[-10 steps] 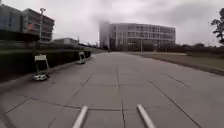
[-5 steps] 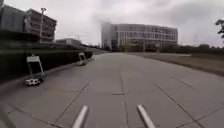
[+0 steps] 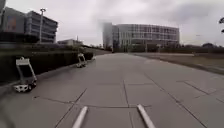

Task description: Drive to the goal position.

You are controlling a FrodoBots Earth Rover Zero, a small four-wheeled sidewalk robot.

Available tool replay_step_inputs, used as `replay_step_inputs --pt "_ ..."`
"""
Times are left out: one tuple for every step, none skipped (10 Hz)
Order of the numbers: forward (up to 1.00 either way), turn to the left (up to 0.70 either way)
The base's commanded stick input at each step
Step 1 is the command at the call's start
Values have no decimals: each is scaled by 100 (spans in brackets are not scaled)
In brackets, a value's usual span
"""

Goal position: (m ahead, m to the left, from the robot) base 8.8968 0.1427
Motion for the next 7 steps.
replay_step_inputs --pt "70 0" --pt "70 -4" --pt "70 -26" --pt "70 -27" --pt "70 -27" --pt "70 -27" --pt "70 -27"
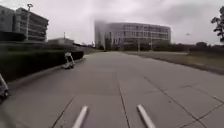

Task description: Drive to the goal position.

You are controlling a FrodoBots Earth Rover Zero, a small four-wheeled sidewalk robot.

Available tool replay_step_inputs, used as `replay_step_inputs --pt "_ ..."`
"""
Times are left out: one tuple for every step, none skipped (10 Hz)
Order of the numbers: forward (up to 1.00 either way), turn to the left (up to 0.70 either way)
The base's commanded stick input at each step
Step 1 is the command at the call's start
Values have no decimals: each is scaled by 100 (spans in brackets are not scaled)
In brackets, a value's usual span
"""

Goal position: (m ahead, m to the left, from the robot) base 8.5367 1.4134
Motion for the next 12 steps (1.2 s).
replay_step_inputs --pt "70 -5" --pt "70 0" --pt "70 0" --pt "70 0" --pt "70 0" --pt "70 0" --pt "70 -16" --pt "70 -27" --pt "70 -14" --pt "70 0" --pt "70 0" --pt "70 0"
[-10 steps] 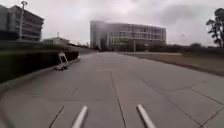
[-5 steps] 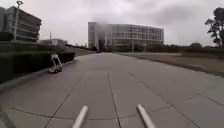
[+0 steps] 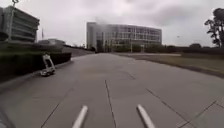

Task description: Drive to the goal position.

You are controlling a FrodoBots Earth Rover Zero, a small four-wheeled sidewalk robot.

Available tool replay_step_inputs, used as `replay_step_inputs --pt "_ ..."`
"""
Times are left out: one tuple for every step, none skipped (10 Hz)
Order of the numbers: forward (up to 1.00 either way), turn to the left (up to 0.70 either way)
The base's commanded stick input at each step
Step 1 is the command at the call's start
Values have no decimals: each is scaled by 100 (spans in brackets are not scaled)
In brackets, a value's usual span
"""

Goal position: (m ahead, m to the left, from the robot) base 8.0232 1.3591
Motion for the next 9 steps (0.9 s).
replay_step_inputs --pt "70 0" --pt "70 0" --pt "70 0" --pt "70 0" --pt "70 0" --pt "70 0" --pt "69 0" --pt "51 0" --pt "50 0"
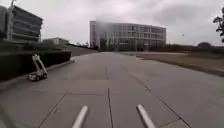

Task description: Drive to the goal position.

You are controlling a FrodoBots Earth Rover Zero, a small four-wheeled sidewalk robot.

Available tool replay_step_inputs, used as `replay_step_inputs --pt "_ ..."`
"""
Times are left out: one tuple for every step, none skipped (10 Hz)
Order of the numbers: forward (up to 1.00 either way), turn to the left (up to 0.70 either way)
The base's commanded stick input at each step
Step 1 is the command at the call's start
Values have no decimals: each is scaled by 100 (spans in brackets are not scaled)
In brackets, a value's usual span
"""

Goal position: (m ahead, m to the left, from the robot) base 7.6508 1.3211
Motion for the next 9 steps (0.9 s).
replay_step_inputs --pt "50 0" --pt "50 0" --pt "50 0" --pt "50 0" --pt "50 0" --pt "50 0" --pt "50 0" --pt "50 0" --pt "50 0"
